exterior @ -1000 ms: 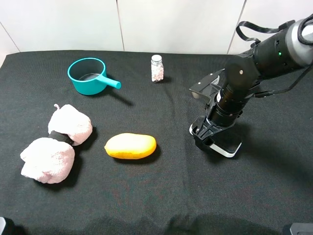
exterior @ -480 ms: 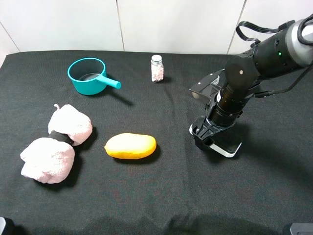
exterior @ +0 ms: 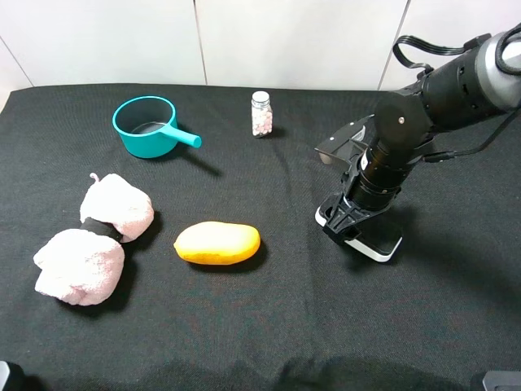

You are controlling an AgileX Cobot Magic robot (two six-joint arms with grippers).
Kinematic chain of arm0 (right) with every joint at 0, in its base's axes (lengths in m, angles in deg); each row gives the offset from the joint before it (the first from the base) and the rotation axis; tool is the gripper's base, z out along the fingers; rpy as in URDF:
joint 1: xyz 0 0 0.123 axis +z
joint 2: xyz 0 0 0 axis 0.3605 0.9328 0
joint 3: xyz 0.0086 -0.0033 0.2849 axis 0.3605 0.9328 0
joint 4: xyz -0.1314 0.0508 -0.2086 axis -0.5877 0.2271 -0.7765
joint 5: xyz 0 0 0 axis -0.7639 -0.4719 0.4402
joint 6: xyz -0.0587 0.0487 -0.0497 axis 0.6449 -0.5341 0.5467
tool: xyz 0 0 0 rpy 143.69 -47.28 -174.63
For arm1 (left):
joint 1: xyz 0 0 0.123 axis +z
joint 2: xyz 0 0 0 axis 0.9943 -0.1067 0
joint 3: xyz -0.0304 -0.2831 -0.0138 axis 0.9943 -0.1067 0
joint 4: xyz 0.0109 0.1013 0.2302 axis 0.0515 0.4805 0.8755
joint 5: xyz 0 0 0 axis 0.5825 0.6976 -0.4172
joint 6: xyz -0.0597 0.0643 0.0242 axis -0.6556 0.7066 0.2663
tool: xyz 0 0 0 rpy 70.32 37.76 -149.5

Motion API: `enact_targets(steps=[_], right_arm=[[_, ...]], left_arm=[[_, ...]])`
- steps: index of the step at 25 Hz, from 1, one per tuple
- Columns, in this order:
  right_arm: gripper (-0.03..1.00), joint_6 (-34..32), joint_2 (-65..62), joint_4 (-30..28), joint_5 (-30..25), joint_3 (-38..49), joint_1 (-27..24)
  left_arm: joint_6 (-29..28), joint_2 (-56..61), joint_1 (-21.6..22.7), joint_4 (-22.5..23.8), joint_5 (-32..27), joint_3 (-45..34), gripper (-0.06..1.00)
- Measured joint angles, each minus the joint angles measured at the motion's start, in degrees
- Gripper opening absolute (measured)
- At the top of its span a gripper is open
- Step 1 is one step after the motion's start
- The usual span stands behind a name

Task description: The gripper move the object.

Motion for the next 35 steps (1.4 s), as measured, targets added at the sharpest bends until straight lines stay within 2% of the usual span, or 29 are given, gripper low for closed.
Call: enact_targets(steps=[2,25,35], right_arm=[[0.46,0.00,0.00,0.00,0.00,0.00,0.00],[0.46,0.00,-2.50,0.06,-1.58,0.00,0.00],[0.46,0.00,-8.54,0.01,-6.36,0.00,0.00]], left_arm=[[0.00,0.00,0.00,0.00,0.00,0.00,0.77],[0.00,0.00,0.00,0.00,0.00,0.00,0.77],[0.00,0.00,0.00,0.00,0.00,0.00,0.77]])
